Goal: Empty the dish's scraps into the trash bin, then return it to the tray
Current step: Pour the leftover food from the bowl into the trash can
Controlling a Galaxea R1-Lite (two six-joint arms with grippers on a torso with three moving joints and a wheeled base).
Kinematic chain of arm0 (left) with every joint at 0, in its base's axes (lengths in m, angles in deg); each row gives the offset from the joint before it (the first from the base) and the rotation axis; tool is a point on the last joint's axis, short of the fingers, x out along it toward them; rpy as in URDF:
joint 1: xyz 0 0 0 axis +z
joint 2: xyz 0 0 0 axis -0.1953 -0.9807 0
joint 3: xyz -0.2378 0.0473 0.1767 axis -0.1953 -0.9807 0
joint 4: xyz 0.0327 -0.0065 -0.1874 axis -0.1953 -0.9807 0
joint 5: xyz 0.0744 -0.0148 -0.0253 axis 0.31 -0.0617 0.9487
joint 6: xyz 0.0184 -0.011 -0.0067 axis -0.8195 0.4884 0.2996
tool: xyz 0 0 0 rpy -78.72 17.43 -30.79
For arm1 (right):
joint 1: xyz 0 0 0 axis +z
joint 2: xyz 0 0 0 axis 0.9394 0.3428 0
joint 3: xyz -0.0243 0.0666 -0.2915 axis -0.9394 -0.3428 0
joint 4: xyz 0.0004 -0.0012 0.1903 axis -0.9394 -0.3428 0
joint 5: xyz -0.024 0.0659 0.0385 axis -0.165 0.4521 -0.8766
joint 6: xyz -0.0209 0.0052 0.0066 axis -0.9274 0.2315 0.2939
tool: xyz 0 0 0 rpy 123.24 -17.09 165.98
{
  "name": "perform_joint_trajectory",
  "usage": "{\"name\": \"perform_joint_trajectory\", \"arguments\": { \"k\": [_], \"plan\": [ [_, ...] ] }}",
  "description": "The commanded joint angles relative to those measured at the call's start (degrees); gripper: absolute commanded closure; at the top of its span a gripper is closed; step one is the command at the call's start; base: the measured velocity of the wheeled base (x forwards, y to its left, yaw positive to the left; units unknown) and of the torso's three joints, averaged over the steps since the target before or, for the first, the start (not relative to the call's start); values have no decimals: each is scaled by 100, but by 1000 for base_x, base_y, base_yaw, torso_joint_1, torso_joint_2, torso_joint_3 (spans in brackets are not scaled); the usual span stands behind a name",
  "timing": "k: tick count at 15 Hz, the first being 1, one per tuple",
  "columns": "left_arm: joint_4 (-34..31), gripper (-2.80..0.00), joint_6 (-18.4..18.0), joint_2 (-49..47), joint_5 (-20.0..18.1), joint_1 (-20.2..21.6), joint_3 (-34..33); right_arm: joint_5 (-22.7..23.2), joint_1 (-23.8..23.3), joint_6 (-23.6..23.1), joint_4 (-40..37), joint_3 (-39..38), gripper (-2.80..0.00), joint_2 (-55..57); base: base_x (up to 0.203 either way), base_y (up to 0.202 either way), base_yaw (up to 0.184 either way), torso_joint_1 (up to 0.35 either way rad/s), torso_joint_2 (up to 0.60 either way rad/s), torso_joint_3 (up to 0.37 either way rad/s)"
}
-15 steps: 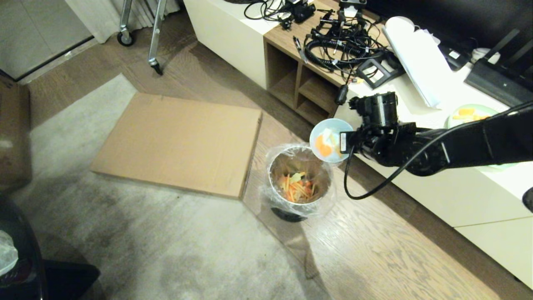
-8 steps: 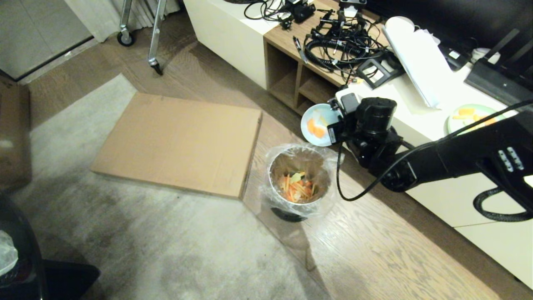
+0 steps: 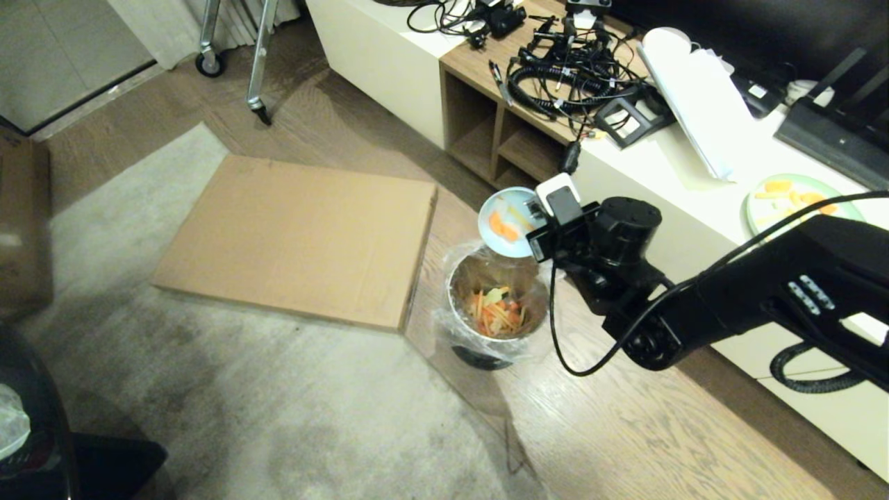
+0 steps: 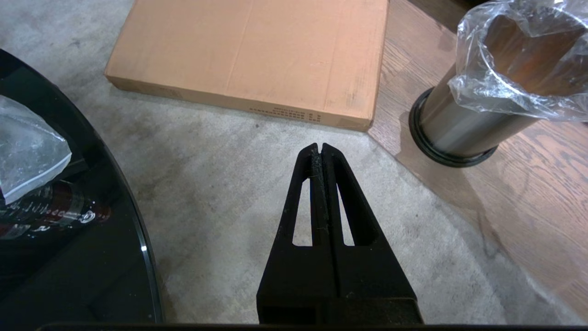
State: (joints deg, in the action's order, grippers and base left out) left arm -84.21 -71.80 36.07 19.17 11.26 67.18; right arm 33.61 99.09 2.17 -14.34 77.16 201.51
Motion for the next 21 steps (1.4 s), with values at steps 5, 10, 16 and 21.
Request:
{"name": "perform_joint_trajectory", "arguments": {
  "k": [5,10,16,21],
  "plan": [
    [7,0,3,2,4,0,0,784,50,-502,1285,-715,0,34,0,0,0,0,0,0],
    [7,0,3,2,4,0,0,1816,46,-786,1609,-781,0,146,0,0,0,0,0,0],
    [7,0,3,2,4,0,0,2539,-117,-882,1873,-765,0,468,0,0,0,0,0,0],
    [7,0,3,2,4,0,0,3053,-580,-884,1928,-246,0,807,0,0,0,0,0,0]
  ]
}}
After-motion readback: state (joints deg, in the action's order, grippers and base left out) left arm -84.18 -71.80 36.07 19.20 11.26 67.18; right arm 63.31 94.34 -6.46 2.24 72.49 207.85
